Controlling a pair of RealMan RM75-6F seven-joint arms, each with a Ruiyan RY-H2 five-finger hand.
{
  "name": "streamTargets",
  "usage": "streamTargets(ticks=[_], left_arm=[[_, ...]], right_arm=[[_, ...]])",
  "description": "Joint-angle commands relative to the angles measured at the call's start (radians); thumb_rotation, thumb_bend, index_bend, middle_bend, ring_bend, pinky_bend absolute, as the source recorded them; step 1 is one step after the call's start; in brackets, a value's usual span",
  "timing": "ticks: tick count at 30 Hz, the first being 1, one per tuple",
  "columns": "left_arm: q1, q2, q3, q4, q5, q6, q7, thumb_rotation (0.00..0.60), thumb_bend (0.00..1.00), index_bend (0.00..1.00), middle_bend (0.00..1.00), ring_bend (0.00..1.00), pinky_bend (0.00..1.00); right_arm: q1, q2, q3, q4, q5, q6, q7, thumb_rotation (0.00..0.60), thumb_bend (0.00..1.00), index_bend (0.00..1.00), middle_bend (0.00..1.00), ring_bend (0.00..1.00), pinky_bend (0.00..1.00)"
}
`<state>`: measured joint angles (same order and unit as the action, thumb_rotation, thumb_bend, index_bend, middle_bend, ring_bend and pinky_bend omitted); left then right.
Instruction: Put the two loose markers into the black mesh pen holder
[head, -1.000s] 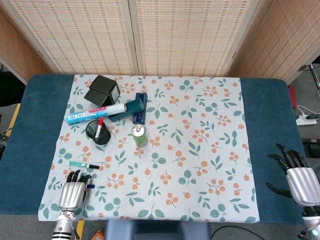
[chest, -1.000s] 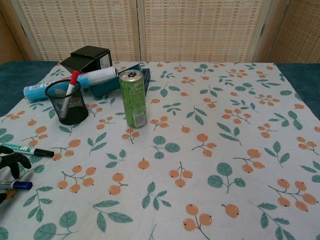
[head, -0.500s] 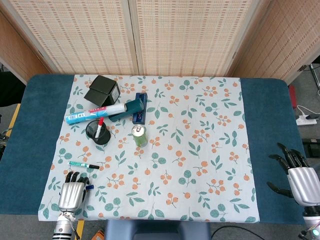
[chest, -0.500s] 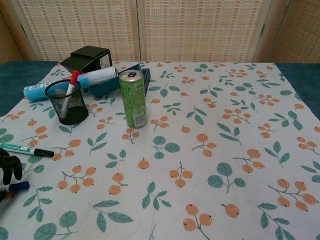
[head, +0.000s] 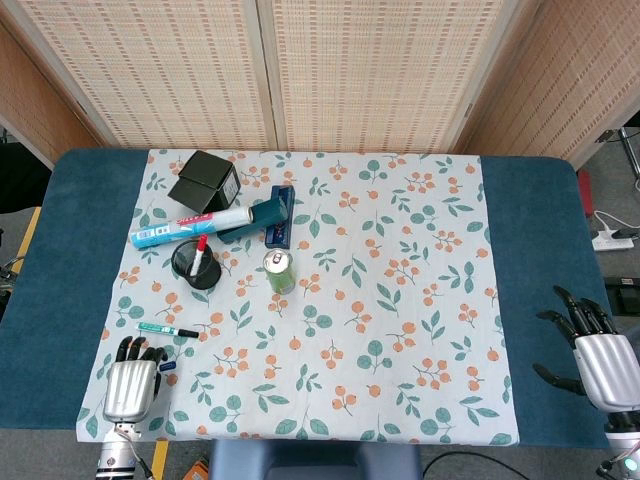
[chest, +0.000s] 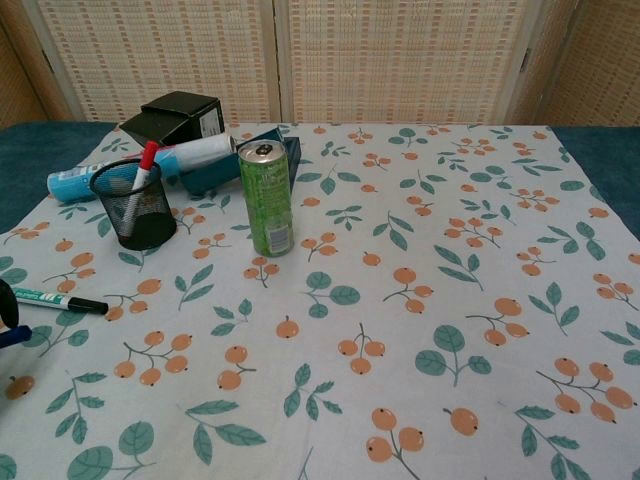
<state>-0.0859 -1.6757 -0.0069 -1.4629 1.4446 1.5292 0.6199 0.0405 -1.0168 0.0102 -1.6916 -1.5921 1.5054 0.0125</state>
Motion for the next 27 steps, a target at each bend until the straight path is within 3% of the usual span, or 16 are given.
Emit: streamTargets(ticks=[1, 5, 10, 15, 22, 27], left_arm=[[0.007, 0.058, -0.025, -0.076, 0.029, 0.05, -0.003, 0.6, 0.35, 0.46, 0.55, 0.2, 0.17], [-0.004, 0.15, -0.057, -0.191, 0.063, 0.074, -0.045, 0.6, 0.35, 0.46, 0.55, 0.2, 0.17], [-0.048, 0.282, -0.135, -0.34, 0.077, 0.057, -0.128, 0.6, 0.35, 0.46, 0.56, 0.2, 0.18], [-0.153, 0.391, -0.238, -0.397, 0.021, -0.094, -0.403, 0.6, 0.35, 0.46, 0.57, 0.21, 0.2], [-0.304, 0.426, -0.349, -0.317, -0.101, -0.335, -0.836, 0.6, 0.35, 0.48, 0.59, 0.22, 0.2], [-0.392, 0.378, -0.392, -0.166, -0.143, -0.415, -0.966, 0.6, 0.35, 0.49, 0.6, 0.22, 0.2]], right_arm=[[-0.001, 0.001, 0.001, 0.002, 0.0, 0.004, 0.007, 0.6, 0.06, 0.31, 0.04, 0.16, 0.12], [-0.005, 0.002, 0.004, 0.008, -0.003, 0.017, 0.022, 0.6, 0.06, 0.3, 0.04, 0.15, 0.12], [-0.008, 0.003, 0.005, 0.015, -0.008, 0.027, 0.039, 0.6, 0.06, 0.3, 0.04, 0.16, 0.12], [-0.009, 0.002, 0.008, 0.024, -0.009, 0.035, 0.06, 0.6, 0.06, 0.29, 0.04, 0.16, 0.12], [-0.013, 0.002, 0.012, 0.027, 0.0, 0.04, 0.055, 0.6, 0.06, 0.28, 0.04, 0.16, 0.12], [-0.017, 0.003, 0.016, 0.024, 0.009, 0.043, 0.046, 0.6, 0.06, 0.27, 0.04, 0.16, 0.12]])
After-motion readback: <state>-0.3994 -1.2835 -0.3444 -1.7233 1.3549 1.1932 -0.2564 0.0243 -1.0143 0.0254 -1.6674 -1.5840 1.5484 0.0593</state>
